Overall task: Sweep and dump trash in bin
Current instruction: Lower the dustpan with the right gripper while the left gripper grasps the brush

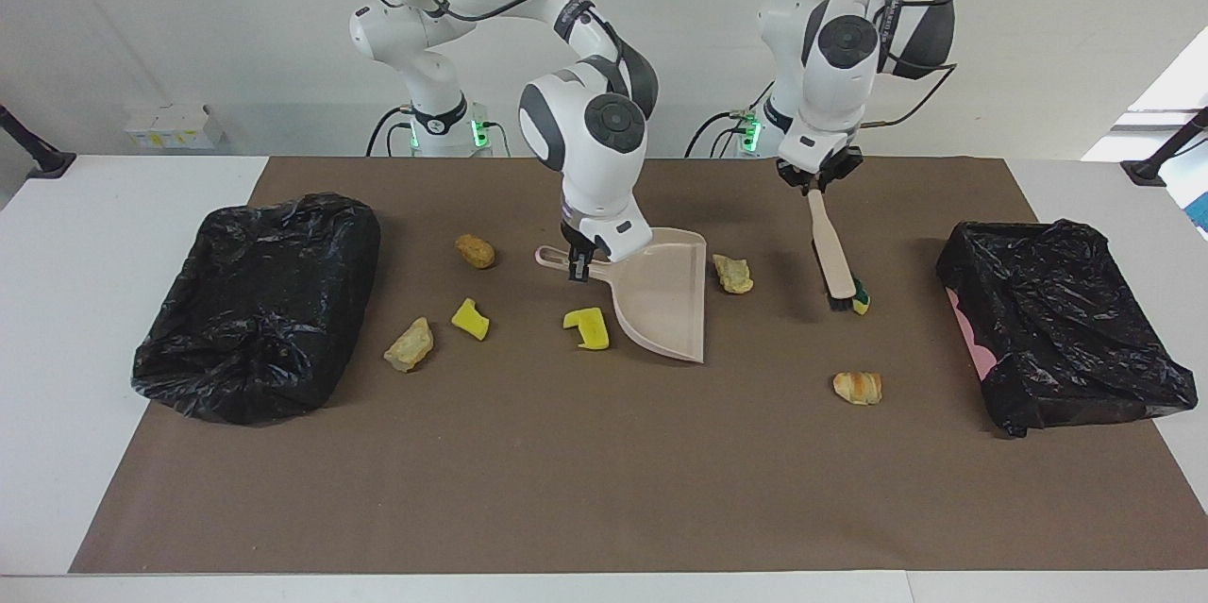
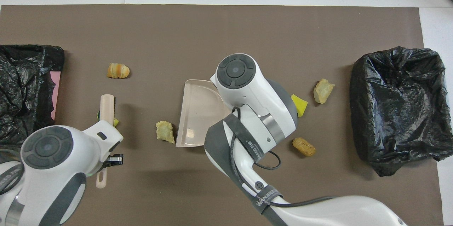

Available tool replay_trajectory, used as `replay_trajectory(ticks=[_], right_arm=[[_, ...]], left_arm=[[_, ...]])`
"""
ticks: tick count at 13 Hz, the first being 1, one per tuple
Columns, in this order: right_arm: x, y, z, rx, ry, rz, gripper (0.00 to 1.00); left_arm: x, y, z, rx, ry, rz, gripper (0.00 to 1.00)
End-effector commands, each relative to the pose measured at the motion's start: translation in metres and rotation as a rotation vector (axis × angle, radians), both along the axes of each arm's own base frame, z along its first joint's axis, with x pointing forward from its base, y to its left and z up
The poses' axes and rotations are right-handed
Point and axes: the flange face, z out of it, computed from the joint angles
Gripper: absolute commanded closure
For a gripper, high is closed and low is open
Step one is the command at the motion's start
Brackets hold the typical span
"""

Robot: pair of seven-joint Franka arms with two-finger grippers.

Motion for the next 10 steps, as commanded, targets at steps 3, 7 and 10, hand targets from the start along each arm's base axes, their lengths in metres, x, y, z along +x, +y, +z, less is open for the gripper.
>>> replay_trajectory(ticks=[3, 7, 10], right_arm=[[-0.02, -0.007, 0.0, -0.026, -0.036, 0.063, 1.0], [-0.034, -0.015, -0.011, -0.037, -0.054, 0.082, 1.0], [-0.048, -0.003, -0.016, -0.018, -0.094, 0.075, 1.0]], left_arm=[[0.017, 0.072, -0.012, -0.008, -0.021, -0.004, 1.0], [0.008, 0.097, -0.051, -0.012, -0.011, 0.035, 1.0], [0.003, 0.092, -0.06, -0.014, -0.008, 0.027, 1.0]])
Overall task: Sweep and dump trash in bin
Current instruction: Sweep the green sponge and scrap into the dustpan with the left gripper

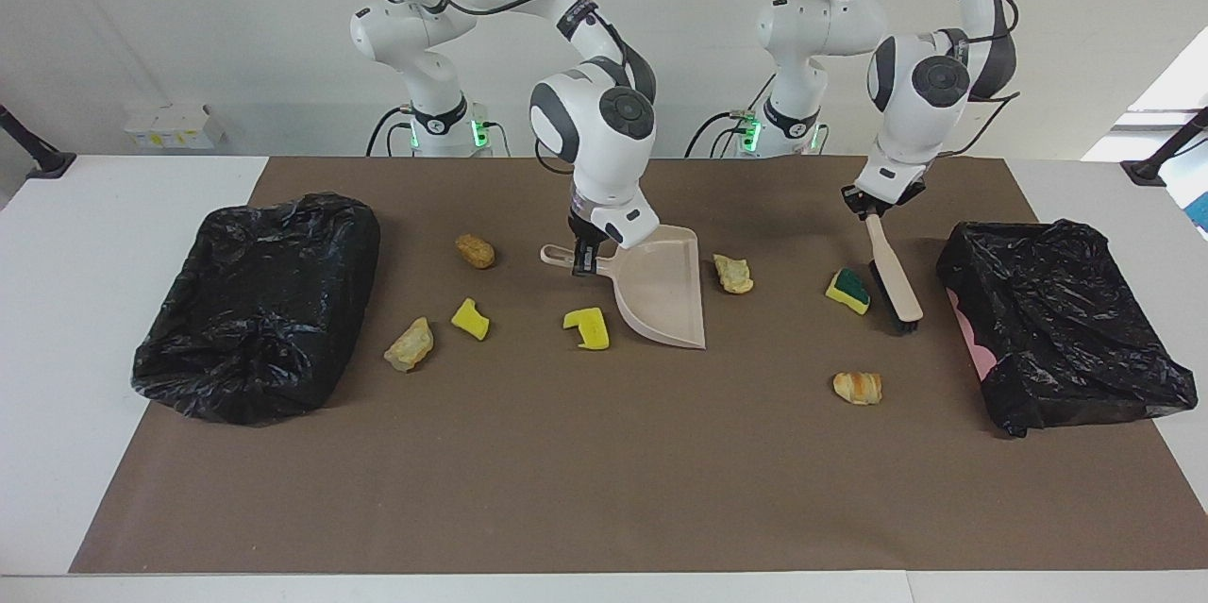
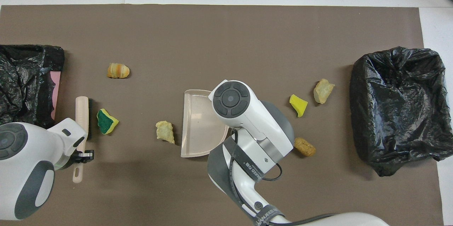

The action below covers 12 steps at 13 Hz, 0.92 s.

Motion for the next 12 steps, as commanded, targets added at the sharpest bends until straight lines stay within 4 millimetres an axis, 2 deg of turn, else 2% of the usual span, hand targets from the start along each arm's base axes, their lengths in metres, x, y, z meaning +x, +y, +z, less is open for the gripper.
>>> replay_trajectory(ticks=[1, 4, 8, 12], right_arm=[[-0.02, -0.002, -0.002, 0.01, -0.053, 0.017, 1.0], [-0.022, -0.002, -0.004, 0.009, -0.067, 0.03, 1.0], [-0.022, 0.005, -0.009, 0.024, -0.084, 0.044, 1.0], [-0.018, 0.008, -0.019, 0.036, -0.094, 0.047, 1.0]], left_arm=[[-0.005, -0.007, -0.001, 0.015, -0.02, -0.023, 1.0], [-0.01, -0.047, -0.009, 0.01, -0.004, -0.078, 1.0], [-0.025, -0.128, -0.024, -0.098, 0.012, -0.078, 1.0], [-0.051, -0.205, -0.016, -0.227, 0.017, -0.14, 1.0]])
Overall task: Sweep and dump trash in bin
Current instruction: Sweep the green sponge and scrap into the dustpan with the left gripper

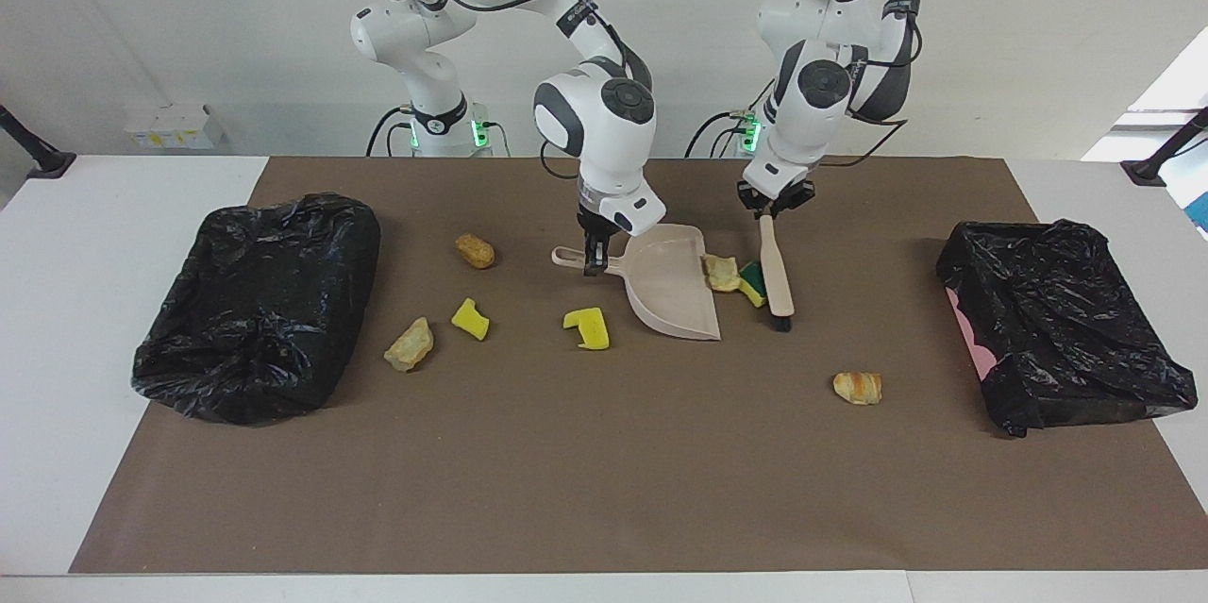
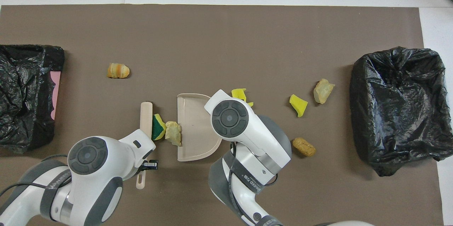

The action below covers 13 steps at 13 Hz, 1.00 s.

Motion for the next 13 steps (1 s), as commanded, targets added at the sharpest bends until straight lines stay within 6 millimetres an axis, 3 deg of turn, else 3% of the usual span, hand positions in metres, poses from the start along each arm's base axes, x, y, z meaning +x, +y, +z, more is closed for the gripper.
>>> replay_trajectory(ticks=[1, 4, 8, 13], right_arm=[[-0.001, 0.001, -0.005, -0.002, -0.027, 0.003, 1.0], [0.0, 0.0, -0.005, -0.001, -0.028, 0.0, 1.0], [0.001, -0.003, -0.005, -0.007, -0.023, -0.007, 1.0], [0.004, -0.005, -0.005, -0.008, -0.022, -0.012, 1.0]], left_arm=[[-0.016, -0.041, 0.003, -0.058, 0.01, -0.029, 1.0], [-0.007, -0.085, 0.019, -0.06, -0.004, -0.008, 1.0], [0.014, -0.079, 0.025, -0.051, -0.031, 0.004, 1.0], [0.095, 0.014, 0.026, 0.027, -0.078, 0.0, 1.0]])
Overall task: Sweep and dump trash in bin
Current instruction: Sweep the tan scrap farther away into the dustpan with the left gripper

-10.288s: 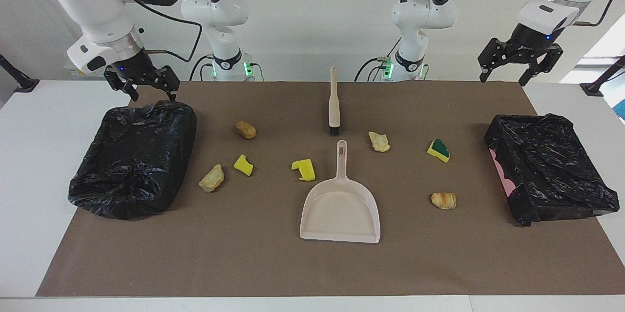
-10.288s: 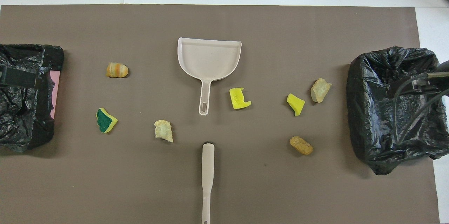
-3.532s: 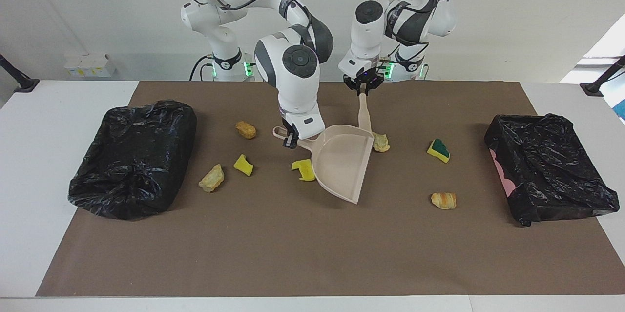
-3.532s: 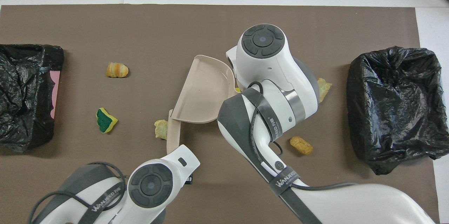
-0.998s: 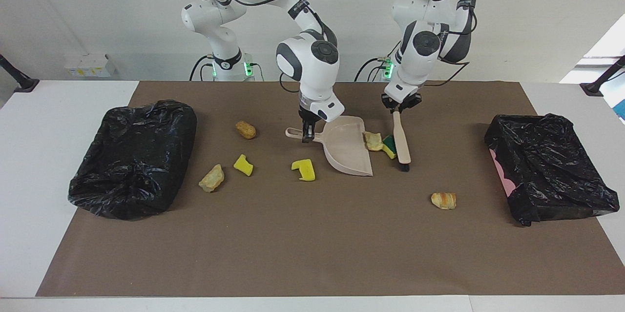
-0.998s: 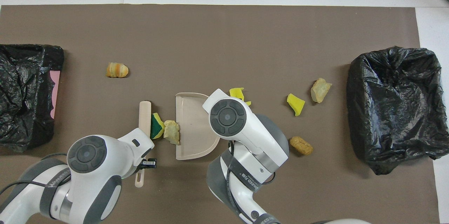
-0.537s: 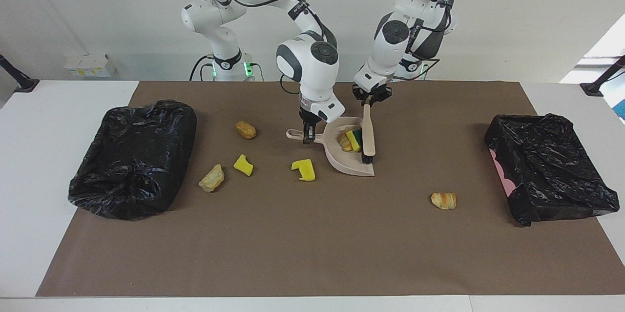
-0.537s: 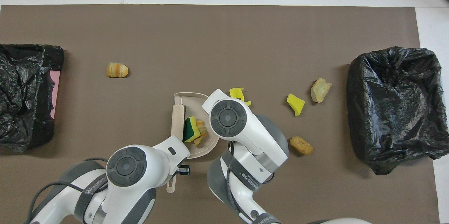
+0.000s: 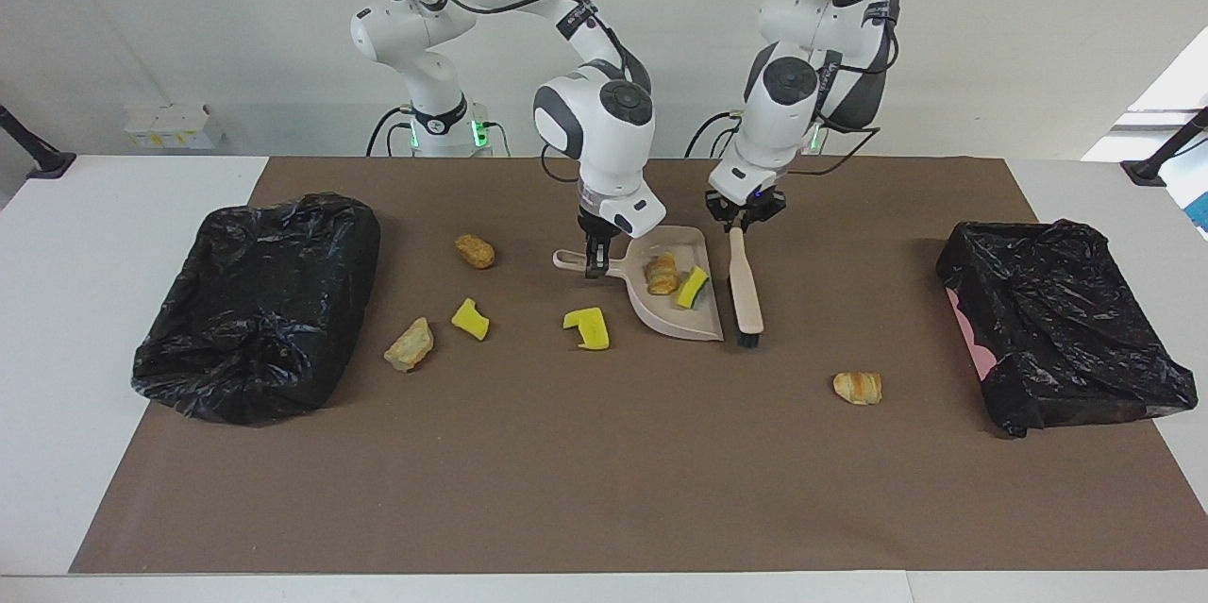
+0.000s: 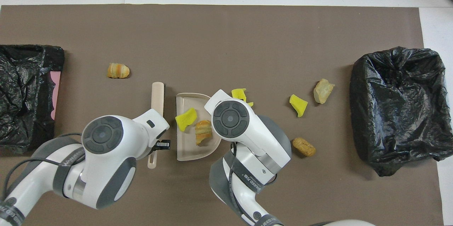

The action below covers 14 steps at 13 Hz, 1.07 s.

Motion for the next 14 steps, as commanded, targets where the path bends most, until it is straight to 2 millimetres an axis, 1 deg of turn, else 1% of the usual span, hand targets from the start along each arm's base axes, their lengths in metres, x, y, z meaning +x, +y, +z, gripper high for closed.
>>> replay_trajectory(ticks=[1, 2, 4, 5, 6, 7, 8, 10, 11, 13, 14], right_arm=[[0.003, -0.005, -0.002, -0.011, -0.018, -0.013, 1.0], [0.004, -0.006, -0.001, -0.012, -0.02, -0.021, 1.0], [0.005, -0.005, 0.001, -0.012, -0.023, -0.039, 1.0], [0.005, -0.005, 0.003, -0.012, -0.023, -0.041, 1.0], [0.006, -0.006, 0.004, -0.011, -0.026, -0.043, 1.0], [0.006, -0.006, 0.004, -0.011, -0.026, -0.051, 1.0], [0.005, -0.006, 0.004, -0.012, -0.027, -0.058, 1.0], [0.004, -0.007, 0.003, -0.014, -0.024, -0.06, 1.0], [0.003, -0.006, 0.002, -0.013, -0.025, -0.062, 1.0], [0.003, -0.005, 0.002, -0.012, -0.026, -0.066, 1.0], [0.003, -0.005, 0.002, -0.012, -0.028, -0.073, 1.0]], left_arm=[[0.045, 0.041, 0.005, 0.039, -0.017, -0.037, 1.0], [0.063, 0.062, 0.007, 0.065, -0.036, -0.069, 1.0], [0.101, 0.116, 0.015, 0.092, -0.052, -0.176, 1.0], [0.116, 0.146, 0.017, 0.097, -0.055, -0.229, 1.0], [0.126, 0.171, 0.02, 0.096, -0.062, -0.27, 1.0], [0.137, 0.192, 0.023, 0.104, -0.067, -0.307, 1.0], [0.144, 0.212, 0.02, 0.13, -0.058, -0.334, 1.0], [0.163, 0.228, 0.003, 0.194, -0.033, -0.393, 1.0], [0.168, 0.24, 0.0, 0.199, -0.027, -0.408, 1.0], [0.162, 0.239, -0.005, 0.186, 0.016, -0.521, 1.0], [0.154, 0.234, -0.009, 0.177, 0.04, -0.568, 1.0]])
